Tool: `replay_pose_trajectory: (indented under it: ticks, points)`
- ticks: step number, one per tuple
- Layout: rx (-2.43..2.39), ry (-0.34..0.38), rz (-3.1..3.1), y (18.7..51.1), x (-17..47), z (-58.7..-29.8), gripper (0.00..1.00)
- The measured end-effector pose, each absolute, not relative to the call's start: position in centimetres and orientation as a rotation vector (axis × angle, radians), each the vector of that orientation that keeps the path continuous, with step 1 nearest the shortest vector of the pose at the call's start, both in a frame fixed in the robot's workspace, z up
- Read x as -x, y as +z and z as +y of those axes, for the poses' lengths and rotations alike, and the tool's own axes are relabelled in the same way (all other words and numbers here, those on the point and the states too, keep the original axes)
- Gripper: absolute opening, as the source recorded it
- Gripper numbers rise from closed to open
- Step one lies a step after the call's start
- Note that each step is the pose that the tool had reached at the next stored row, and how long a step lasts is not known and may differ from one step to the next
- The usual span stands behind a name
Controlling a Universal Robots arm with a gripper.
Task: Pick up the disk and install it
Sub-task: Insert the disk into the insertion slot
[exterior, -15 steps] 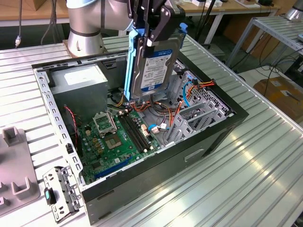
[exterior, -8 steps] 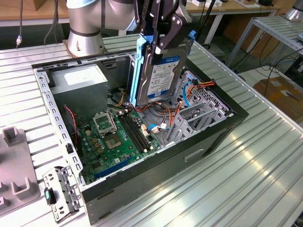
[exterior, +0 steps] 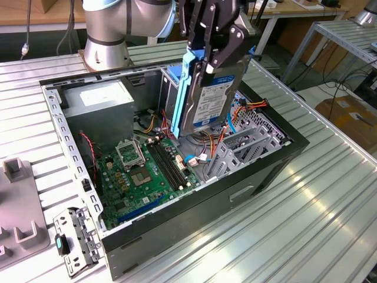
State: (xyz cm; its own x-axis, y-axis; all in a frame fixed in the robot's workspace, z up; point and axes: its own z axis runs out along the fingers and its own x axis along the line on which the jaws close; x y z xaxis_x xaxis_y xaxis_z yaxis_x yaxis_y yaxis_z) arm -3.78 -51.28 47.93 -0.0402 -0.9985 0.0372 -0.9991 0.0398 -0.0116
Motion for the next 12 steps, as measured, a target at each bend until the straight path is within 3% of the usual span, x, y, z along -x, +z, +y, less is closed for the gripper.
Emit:
replay_pose_trajectory:
  ticks: [12]
  points:
    - [-2.163, 0.052, -2.251, 47.9, 1.4, -51.4, 0.37]
